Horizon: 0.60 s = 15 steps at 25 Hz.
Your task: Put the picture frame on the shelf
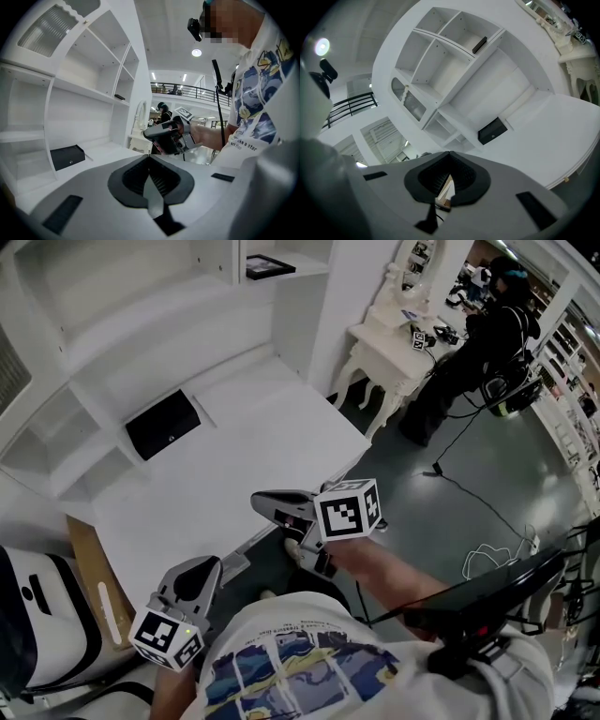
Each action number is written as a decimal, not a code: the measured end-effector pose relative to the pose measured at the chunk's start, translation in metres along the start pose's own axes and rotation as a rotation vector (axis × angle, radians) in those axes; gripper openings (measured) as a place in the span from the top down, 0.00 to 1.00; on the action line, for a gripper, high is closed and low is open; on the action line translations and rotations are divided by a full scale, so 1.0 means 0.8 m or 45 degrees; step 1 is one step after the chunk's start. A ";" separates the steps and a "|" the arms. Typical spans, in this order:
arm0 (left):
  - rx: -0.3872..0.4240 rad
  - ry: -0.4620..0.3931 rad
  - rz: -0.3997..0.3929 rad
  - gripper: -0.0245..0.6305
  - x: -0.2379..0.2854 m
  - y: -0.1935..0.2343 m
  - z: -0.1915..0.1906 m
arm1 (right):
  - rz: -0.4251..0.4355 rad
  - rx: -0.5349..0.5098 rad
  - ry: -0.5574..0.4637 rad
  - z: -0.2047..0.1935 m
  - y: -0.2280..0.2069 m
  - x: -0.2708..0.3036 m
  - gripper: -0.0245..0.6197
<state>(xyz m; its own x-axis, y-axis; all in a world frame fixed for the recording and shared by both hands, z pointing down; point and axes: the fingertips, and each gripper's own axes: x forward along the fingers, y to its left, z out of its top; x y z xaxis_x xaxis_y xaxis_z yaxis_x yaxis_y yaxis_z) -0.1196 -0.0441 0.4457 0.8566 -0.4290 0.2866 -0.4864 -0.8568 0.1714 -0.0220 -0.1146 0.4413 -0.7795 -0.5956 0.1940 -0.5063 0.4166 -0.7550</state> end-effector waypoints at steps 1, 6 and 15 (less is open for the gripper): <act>0.001 0.001 -0.001 0.94 0.002 0.000 0.001 | -0.001 -0.001 0.000 0.002 -0.002 -0.001 0.92; 0.001 0.000 -0.014 0.94 0.015 0.004 0.005 | -0.007 -0.011 -0.003 0.010 -0.011 -0.003 0.92; -0.010 0.018 -0.020 0.94 0.042 0.013 0.014 | -0.006 -0.005 -0.001 0.029 -0.030 -0.003 0.92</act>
<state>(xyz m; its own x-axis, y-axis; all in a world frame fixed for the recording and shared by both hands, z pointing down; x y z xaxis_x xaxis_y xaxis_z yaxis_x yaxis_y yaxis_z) -0.0944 -0.0708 0.4463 0.8615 -0.4114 0.2974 -0.4745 -0.8609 0.1836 0.0006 -0.1386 0.4442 -0.7770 -0.5978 0.1971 -0.5113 0.4167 -0.7516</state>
